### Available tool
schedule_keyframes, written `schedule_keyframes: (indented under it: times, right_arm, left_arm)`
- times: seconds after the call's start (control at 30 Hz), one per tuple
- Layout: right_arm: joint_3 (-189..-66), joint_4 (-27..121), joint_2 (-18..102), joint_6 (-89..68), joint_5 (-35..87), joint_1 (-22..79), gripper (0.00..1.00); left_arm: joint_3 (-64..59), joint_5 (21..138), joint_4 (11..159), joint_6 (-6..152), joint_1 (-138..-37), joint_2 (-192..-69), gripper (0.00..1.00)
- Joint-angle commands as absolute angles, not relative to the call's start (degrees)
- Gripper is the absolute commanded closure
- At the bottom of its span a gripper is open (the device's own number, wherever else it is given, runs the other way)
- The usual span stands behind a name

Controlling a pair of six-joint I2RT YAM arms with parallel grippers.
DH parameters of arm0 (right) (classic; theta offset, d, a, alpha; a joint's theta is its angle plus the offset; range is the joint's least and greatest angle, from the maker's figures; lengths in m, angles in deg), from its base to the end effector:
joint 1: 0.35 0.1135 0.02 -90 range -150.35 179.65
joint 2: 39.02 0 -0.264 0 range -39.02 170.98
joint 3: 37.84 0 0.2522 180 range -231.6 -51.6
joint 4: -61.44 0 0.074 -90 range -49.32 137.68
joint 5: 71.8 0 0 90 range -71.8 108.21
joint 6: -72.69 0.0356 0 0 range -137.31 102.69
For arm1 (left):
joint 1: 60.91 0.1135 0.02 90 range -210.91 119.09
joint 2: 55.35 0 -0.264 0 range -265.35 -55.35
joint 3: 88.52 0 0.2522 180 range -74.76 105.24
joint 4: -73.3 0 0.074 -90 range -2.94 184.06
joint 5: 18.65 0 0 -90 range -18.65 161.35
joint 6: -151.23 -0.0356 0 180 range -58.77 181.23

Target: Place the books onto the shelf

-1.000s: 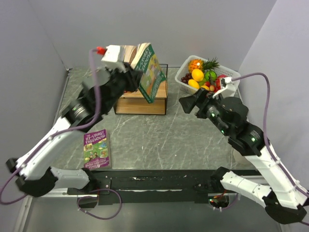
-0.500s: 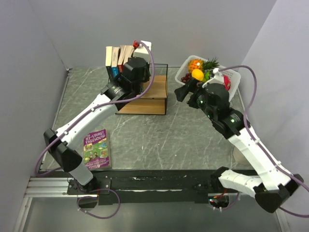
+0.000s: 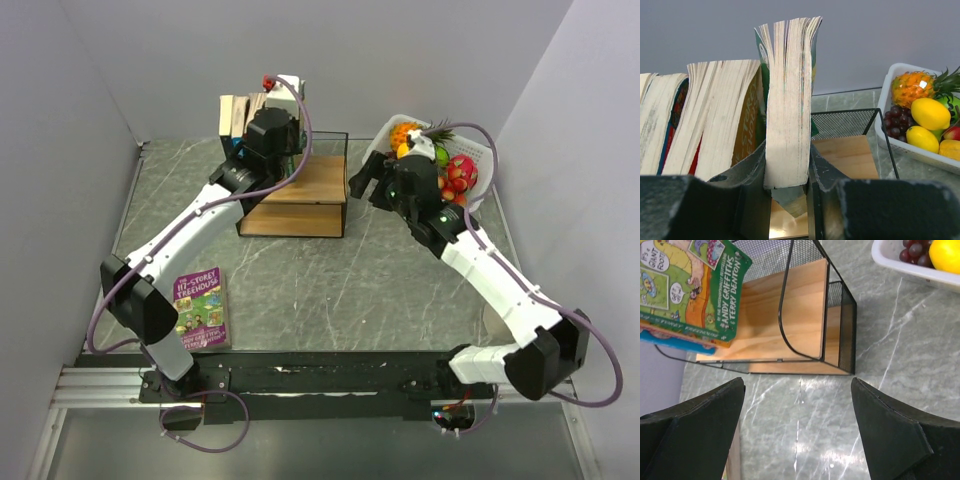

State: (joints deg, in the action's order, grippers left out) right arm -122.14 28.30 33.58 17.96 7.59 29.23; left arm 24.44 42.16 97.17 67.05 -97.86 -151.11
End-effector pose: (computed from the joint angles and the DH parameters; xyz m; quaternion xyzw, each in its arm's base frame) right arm 0.2550 0.1372 0.3767 0.0928 0.8192 0.2362 0.5144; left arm 0.3235 -0.2216 0.4385 0.0326 0.7414 -0.0593 0.6677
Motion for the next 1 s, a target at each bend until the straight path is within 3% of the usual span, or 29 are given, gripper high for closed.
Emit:
schedule_keyframes:
  times: [0.0, 0.4, 0.6, 0.73, 0.97]
  right_arm:
    - [-127.18, 33.35, 37.26, 16.09, 6.87, 27.95, 0.06]
    - [-135.79, 33.26, 48.78, 12.93, 8.27, 26.02, 0.1]
    - [-138.69, 33.0, 52.91, 12.22, 10.2, 25.93, 0.26]
    - [-139.05, 33.35, 54.76, 12.4, 11.08, 26.02, 0.42]
    - [-138.96, 33.62, 56.17, 12.49, 11.87, 26.02, 0.56]
  left_arm:
    - [25.26, 44.89, 87.95, 68.08, -97.48, -152.2, 0.99]
    - [21.13, 45.33, 85.75, 68.7, -95.81, -153.26, 0.99]
    - [18.76, 45.07, 84.95, 69.58, -95.1, -152.47, 0.99]
    - [17.7, 44.98, 84.78, 69.58, -95.01, -151.85, 0.99]
    - [17.0, 44.72, 84.78, 69.32, -94.93, -150.36, 0.99]
